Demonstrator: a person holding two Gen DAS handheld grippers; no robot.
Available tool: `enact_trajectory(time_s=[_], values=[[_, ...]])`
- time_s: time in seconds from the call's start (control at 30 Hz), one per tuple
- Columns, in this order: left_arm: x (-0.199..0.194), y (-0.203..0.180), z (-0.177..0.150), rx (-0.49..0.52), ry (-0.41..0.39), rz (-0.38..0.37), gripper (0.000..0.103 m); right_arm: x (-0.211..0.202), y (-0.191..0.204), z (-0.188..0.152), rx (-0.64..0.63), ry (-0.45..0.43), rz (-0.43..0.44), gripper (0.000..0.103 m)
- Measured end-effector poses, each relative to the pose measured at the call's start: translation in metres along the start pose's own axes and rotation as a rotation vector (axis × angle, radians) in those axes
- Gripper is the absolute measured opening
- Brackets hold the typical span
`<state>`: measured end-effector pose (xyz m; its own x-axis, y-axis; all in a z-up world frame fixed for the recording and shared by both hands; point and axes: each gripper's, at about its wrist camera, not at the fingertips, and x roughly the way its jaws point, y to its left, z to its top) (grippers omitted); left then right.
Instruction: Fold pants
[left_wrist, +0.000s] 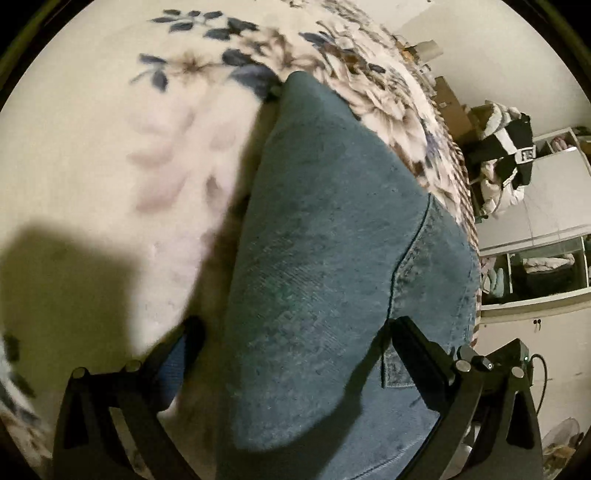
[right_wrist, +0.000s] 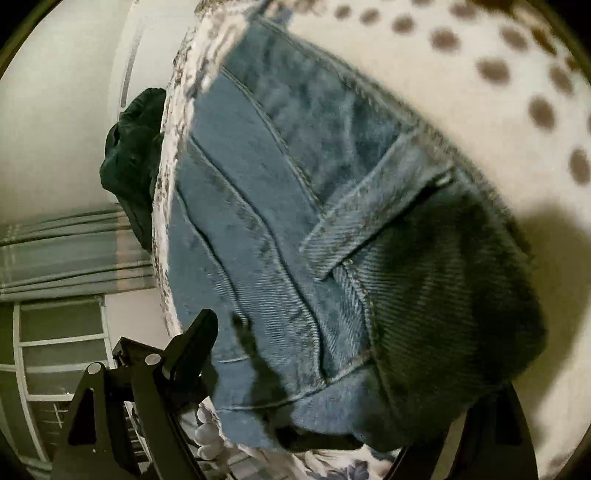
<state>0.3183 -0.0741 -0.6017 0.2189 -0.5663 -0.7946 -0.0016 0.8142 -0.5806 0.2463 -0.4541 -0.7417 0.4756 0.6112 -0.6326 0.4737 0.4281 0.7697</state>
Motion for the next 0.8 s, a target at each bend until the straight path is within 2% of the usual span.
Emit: enact_trajectory(time_s=[0.03,0.07,0.1,0.13,0.17,0.2,0.23,0.3,0.4,0.47,0.63,0.8], values=[[-0.001,-0.001,0.0,0.003,-0.01,-0.012,0.103,0.001,0.003,-0.001,-0.001,-0.004,-0.005,0.089],[-0.004,-0.002,0.001,0.005,-0.022,-0.036,0.097,0.002,0.006,-0.001,0.001,-0.014,0.001,0.089],[-0.009,-0.004,0.0,0.008,-0.043,-0.07,0.079,0.002,0.009,-0.002,0.007,-0.032,0.013,0.089],[-0.011,-0.006,0.001,0.011,-0.051,-0.086,0.072,0.0,0.008,-0.001,0.014,-0.044,0.022,0.085],[-0.012,-0.009,0.002,0.009,-0.052,-0.079,0.065,-0.001,0.008,-0.003,0.018,-0.055,0.019,0.078],[-0.013,-0.008,0.003,0.0,-0.056,-0.094,0.054,-0.004,0.006,-0.004,0.017,-0.063,0.001,0.054],[-0.013,-0.008,0.003,-0.009,-0.056,-0.104,0.048,-0.004,0.006,-0.004,0.021,-0.067,0.007,0.047],[-0.016,-0.008,0.003,-0.014,-0.056,-0.107,0.034,-0.01,0.013,-0.006,0.018,-0.086,-0.001,0.042],[-0.027,-0.01,0.004,-0.015,-0.066,-0.136,0.025,-0.011,0.025,-0.01,0.001,-0.101,-0.033,0.036],[-0.035,-0.017,0.006,-0.004,-0.077,-0.151,0.022,-0.017,0.034,-0.008,-0.008,-0.101,-0.042,0.034],[-0.065,-0.042,0.011,0.007,-0.119,-0.226,0.021,-0.044,0.065,-0.009,-0.059,-0.106,-0.028,0.031],[-0.093,-0.062,0.032,0.015,-0.161,-0.246,0.021,-0.073,0.105,-0.001,-0.112,-0.117,0.01,0.03]])
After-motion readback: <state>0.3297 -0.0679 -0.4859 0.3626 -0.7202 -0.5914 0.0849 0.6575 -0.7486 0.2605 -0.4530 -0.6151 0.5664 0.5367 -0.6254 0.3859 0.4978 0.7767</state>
